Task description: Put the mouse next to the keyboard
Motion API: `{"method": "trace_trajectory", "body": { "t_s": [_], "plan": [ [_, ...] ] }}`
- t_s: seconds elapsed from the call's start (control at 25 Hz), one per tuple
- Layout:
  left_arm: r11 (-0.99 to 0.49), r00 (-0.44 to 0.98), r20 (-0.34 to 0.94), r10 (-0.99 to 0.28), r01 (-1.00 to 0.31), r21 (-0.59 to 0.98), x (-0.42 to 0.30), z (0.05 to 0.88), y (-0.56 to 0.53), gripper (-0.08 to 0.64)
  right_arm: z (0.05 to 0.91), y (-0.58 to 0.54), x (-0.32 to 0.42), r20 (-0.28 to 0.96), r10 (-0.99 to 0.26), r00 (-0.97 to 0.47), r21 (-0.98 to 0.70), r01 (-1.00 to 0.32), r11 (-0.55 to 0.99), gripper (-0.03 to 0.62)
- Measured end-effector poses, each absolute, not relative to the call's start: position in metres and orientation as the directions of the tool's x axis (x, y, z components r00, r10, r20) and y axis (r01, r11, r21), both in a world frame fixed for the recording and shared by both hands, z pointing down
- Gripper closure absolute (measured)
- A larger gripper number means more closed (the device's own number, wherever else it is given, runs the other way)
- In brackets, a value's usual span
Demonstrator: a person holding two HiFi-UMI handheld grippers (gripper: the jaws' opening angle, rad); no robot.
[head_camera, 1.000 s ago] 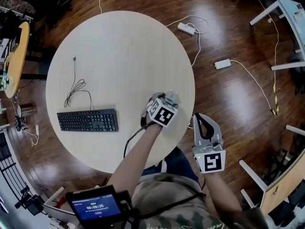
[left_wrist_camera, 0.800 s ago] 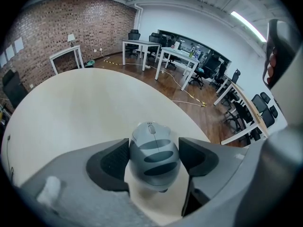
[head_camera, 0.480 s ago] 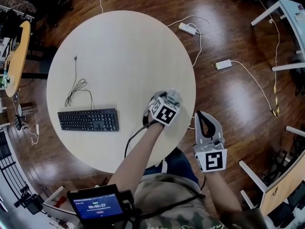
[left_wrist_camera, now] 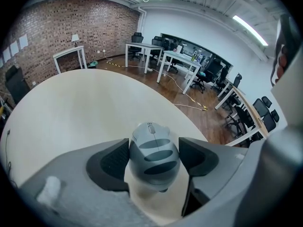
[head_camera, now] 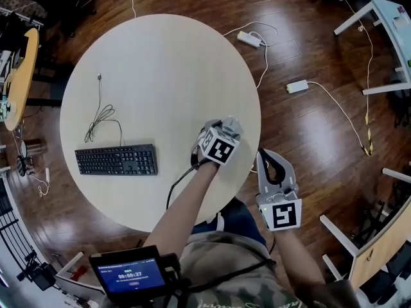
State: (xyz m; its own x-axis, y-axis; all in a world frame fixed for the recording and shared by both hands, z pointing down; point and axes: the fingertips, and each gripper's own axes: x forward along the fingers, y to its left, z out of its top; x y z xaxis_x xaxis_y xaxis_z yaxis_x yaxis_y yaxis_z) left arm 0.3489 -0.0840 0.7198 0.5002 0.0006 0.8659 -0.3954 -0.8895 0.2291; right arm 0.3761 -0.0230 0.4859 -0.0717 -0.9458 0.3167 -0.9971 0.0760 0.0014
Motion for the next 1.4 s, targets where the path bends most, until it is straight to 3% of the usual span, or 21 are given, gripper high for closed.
{"method": "trace_trajectory", "body": {
  "t_s": [0.52,0.84,1.4],
  "plan": [
    [-0.842,0.545,0.837,-0.056,-0.476,0.254,0.339,0.708,-0.088,0.221,0.487,-0.011,0.368,0.329,-0.94,-0.091,-0.002,-0.995,0.096,0.588],
    [-0.867,0.518,0.855,-0.034,-0.441,0.233,0.337,0.707,-0.082,0.221,0.483,-0.008,0.365,0.322,-0.941,-0.101,0.003,-0.994,0.107,0.588],
    [-0.847,0.565,0.817,-0.112,-0.484,0.218,0.32,0.671,-0.097,0.224,0.478,-0.019,0.346,0.303,-0.942,-0.141,-0.015,-0.99,0.144,0.588]
  ]
}}
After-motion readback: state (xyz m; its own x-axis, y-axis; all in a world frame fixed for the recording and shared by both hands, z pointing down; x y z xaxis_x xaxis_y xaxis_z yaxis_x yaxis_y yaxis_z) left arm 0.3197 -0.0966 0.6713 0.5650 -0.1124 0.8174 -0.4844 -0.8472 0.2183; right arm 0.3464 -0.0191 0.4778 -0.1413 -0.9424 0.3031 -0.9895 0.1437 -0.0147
